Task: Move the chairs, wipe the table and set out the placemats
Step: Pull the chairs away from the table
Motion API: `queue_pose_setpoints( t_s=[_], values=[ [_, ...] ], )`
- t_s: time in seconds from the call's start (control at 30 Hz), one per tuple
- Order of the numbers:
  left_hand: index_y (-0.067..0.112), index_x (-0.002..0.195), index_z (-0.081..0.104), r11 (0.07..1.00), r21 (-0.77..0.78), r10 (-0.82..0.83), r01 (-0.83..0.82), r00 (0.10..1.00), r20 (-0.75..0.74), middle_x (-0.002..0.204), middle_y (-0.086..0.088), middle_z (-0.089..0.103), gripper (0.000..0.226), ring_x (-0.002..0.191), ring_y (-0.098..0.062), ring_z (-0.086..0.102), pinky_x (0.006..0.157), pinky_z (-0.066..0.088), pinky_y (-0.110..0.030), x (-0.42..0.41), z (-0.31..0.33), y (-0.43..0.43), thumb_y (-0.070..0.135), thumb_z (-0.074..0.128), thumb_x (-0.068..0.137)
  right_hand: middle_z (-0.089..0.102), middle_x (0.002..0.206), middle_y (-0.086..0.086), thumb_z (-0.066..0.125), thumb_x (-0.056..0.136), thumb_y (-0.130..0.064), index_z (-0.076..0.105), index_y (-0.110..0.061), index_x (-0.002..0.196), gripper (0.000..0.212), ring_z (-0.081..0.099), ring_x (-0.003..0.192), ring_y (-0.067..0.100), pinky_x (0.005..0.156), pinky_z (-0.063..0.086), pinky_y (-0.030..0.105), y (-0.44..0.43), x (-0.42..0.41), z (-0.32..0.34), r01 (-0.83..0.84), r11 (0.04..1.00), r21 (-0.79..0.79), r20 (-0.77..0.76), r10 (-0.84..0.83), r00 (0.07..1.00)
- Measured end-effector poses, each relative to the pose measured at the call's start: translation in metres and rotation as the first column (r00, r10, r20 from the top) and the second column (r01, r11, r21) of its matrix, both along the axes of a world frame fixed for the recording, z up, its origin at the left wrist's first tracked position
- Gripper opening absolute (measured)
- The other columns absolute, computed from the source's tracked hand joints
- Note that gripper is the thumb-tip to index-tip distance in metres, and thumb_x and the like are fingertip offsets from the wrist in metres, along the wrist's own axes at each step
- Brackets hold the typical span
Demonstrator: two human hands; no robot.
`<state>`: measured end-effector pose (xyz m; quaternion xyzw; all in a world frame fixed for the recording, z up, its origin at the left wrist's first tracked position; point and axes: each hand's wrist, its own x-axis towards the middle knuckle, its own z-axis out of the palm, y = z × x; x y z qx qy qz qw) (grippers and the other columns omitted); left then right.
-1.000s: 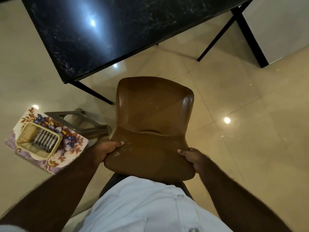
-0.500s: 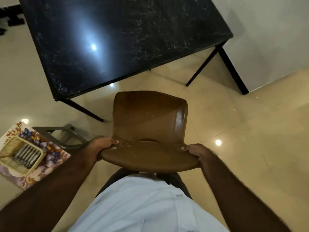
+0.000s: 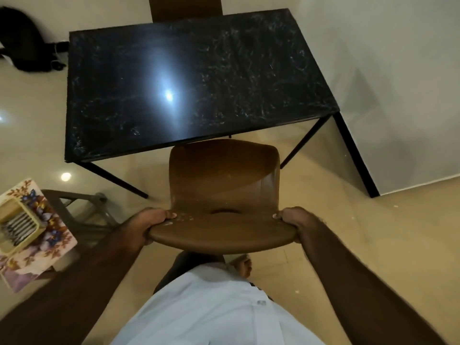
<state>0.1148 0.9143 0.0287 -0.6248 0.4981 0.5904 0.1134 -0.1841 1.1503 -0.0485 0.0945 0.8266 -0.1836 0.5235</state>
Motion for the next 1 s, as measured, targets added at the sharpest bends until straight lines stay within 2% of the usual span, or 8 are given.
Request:
queue_pose_setpoints(
  t_s=[0.1,0.17,0.27,0.4,0.5,0.6,0.77,1.0],
  values=[
    [0.001,0.108,0.066,0.998,-0.037,0.04,-0.042,0.998,-0.056,0.093,-0.013,0.064,0.015,0.071,-0.021,0.063,0.057,0.05,-0.021,-0.03,0.008,0.011,0.012,0.056,0.112,0.075,0.102,0.017,0.078,0.101,-0.029,0.069,-0.004,0.109,0.028,0.074,0.086,0.032,0.071,0.056,0.035,-0.017,-0.041,0.001,-0.022,1.0,-0.014,-0.018,0.022,1.0],
    [0.002,0.105,0.064,0.997,-0.035,0.059,-0.062,0.996,-0.069,0.086,-0.011,0.062,0.015,0.061,-0.016,0.064,0.052,0.049,-0.023,-0.052,-0.002,0.005,0.014,0.058,0.112,0.076,0.104,0.017,0.077,0.102,-0.031,0.069,-0.004,0.109,0.029,0.076,0.09,0.032,0.074,0.057,0.036,-0.032,-0.066,0.0,-0.056,0.998,0.001,-0.027,0.056,0.998],
    [0.005,0.101,0.065,0.982,0.016,0.185,-0.187,0.98,0.077,0.082,-0.012,0.063,0.019,0.065,-0.021,0.058,0.055,0.041,-0.033,-0.087,-0.039,-0.025,0.022,0.067,0.109,0.075,0.106,0.017,0.076,0.103,-0.032,0.067,-0.005,0.105,0.029,0.075,0.092,0.031,0.077,0.059,0.038,-0.063,-0.102,-0.004,-0.106,0.994,0.009,-0.024,0.106,0.994],
    [0.001,0.117,0.068,0.974,0.061,0.204,-0.216,0.965,0.163,0.091,-0.016,0.073,0.023,0.071,-0.026,0.069,0.059,0.051,-0.033,-0.118,-0.086,-0.058,0.022,0.071,0.106,0.071,0.102,0.015,0.073,0.105,-0.036,0.065,-0.007,0.103,0.03,0.07,0.087,0.028,0.068,0.053,0.034,-0.107,-0.143,-0.016,-0.214,0.975,0.054,-0.021,0.215,0.976],
    [0.004,0.106,0.066,0.965,0.067,0.238,-0.253,0.955,0.18,0.09,-0.015,0.073,0.021,0.072,-0.026,0.07,0.058,0.052,-0.034,-0.133,-0.098,-0.073,0.024,0.071,0.106,0.072,0.104,0.016,0.075,0.104,-0.037,0.066,-0.008,0.109,0.031,0.073,0.089,0.03,0.067,0.055,0.033,-0.132,-0.164,-0.026,-0.243,0.967,0.074,-0.02,0.245,0.969],
    [0.003,0.126,0.066,0.94,0.115,0.297,-0.323,0.934,0.199,0.102,-0.019,0.08,0.038,0.084,-0.033,0.08,0.064,0.063,-0.04,-0.14,-0.119,-0.093,0.029,0.078,0.1,0.073,0.106,0.017,0.075,0.104,-0.035,0.068,-0.007,0.118,0.033,0.075,0.092,0.031,0.066,0.056,0.035,-0.156,-0.18,-0.033,-0.264,0.961,0.079,0.004,0.265,0.964],
    [0.005,0.132,0.058,0.93,0.092,0.331,-0.356,0.92,0.209,0.106,-0.019,0.077,0.049,0.084,-0.033,0.081,0.055,0.06,-0.035,-0.151,-0.135,-0.108,0.032,0.082,0.099,0.073,0.107,0.017,0.072,0.106,-0.032,0.066,-0.006,0.126,0.034,0.073,0.094,0.033,0.064,0.053,0.036,-0.178,-0.197,-0.039,-0.256,0.965,0.062,0.03,0.255,0.966],
    [0.014,0.127,0.05,0.939,0.053,0.32,-0.339,0.922,0.219,0.105,-0.013,0.068,0.04,0.091,-0.031,0.074,0.063,0.058,-0.038,-0.167,-0.137,-0.129,0.032,0.077,0.103,0.073,0.11,0.014,0.07,0.108,-0.034,0.068,-0.006,0.134,0.039,0.071,0.095,0.033,0.069,0.053,0.037,-0.196,-0.211,-0.061,-0.277,0.96,0.033,0.046,0.275,0.96]
  ],
)
